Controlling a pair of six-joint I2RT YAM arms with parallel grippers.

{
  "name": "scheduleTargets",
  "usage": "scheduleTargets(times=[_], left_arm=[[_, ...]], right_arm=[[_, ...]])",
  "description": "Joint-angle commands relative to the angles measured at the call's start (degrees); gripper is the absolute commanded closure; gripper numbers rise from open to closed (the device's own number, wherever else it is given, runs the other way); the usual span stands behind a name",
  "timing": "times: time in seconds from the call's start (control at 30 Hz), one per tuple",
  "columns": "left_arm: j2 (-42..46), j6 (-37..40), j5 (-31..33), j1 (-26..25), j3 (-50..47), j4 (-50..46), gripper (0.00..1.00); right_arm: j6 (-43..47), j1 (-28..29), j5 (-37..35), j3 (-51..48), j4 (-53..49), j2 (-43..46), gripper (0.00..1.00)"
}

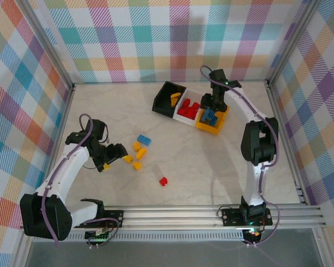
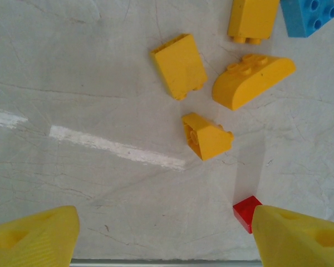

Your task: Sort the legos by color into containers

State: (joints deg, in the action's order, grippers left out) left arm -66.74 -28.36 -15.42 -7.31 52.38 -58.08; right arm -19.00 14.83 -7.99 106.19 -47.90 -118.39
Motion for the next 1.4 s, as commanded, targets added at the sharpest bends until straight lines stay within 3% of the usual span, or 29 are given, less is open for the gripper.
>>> scheduleTargets(times=[0.0,0.37,0.53,0.7,0.87,1.13,1.37], left_arm=[[1.94,-0.82,-1.0,-0.64,-1.12,-1.58,0.19],[-0.11,-0.12,-1.98,-0.69,-1.0,-1.17,0.19],[-2.11,0.22,-2.35,-1.13,-0.92,0.02,0.19],[-4.86,0.09,-2.36,-2.12,-0.37,1.68,0.19],[-8.23,0.09,-1.92,-3.05,0.29,3.59,0.19],[-14.92,-0.79,0.34,-3.24,1.43,7.25,0.19],[-22.71,-4.09,0.83,-3.32,5.23,10.52,0.2]], right_arm=[[0.45,-0.45,-0.53,3.86,-2.16,-3.2,0.34],[2.03,-2.64,-2.55,9.52,-3.14,-8.45,0.29],[2.72,-3.24,-4.13,11.44,-4.09,-8.32,0.13],[2.01,-3.32,-3.67,10.44,-5.21,-4.94,0.07],[-1.83,-2.52,4.15,1.22,-3.01,4.51,0.06],[-4.85,5.59,14.36,-16.38,-0.03,17.51,0.07],[-6.74,9.44,16.38,-24.71,0.5,22.42,0.07]])
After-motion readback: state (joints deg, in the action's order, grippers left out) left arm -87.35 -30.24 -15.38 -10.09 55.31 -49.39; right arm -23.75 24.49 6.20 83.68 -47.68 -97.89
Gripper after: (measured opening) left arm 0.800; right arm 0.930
